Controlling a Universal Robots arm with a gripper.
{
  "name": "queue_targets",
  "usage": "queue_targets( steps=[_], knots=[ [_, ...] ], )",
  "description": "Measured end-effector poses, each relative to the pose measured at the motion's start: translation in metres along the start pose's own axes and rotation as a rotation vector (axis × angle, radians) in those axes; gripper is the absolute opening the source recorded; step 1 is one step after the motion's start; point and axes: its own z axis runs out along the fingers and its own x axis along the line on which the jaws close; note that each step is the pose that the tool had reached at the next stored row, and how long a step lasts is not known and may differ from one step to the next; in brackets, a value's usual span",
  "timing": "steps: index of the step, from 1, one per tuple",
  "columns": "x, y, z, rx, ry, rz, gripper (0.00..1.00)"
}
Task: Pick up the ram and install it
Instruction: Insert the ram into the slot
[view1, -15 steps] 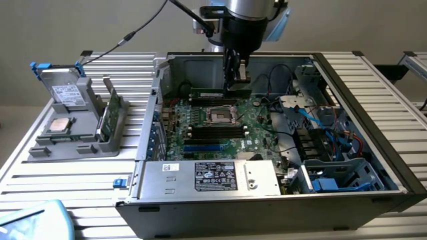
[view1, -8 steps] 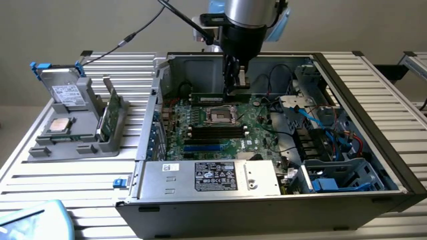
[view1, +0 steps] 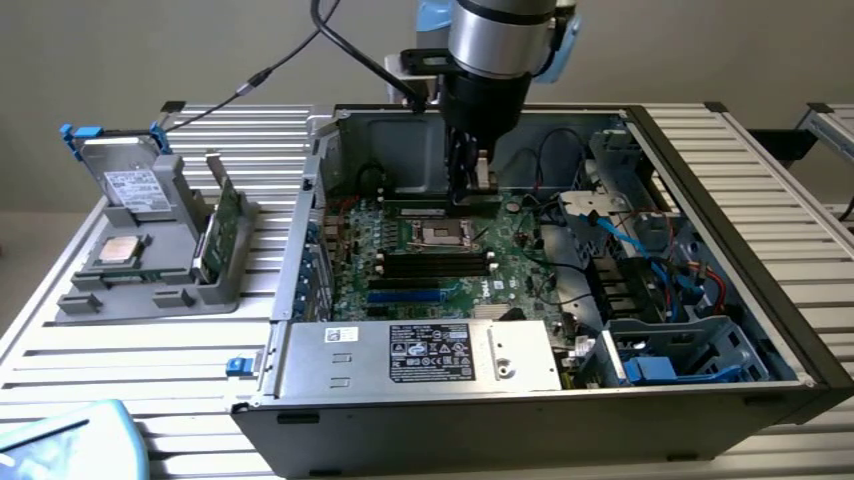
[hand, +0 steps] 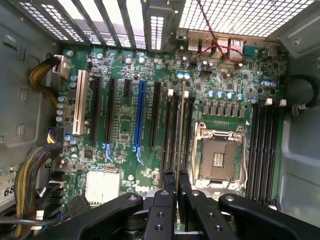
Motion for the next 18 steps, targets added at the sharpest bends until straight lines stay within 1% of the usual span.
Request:
queue_targets(
  steps=[18],
  knots=[
    [0.002,-0.0027,0.0326,0.0001,-0.0003,0.003,0.14]
  ],
)
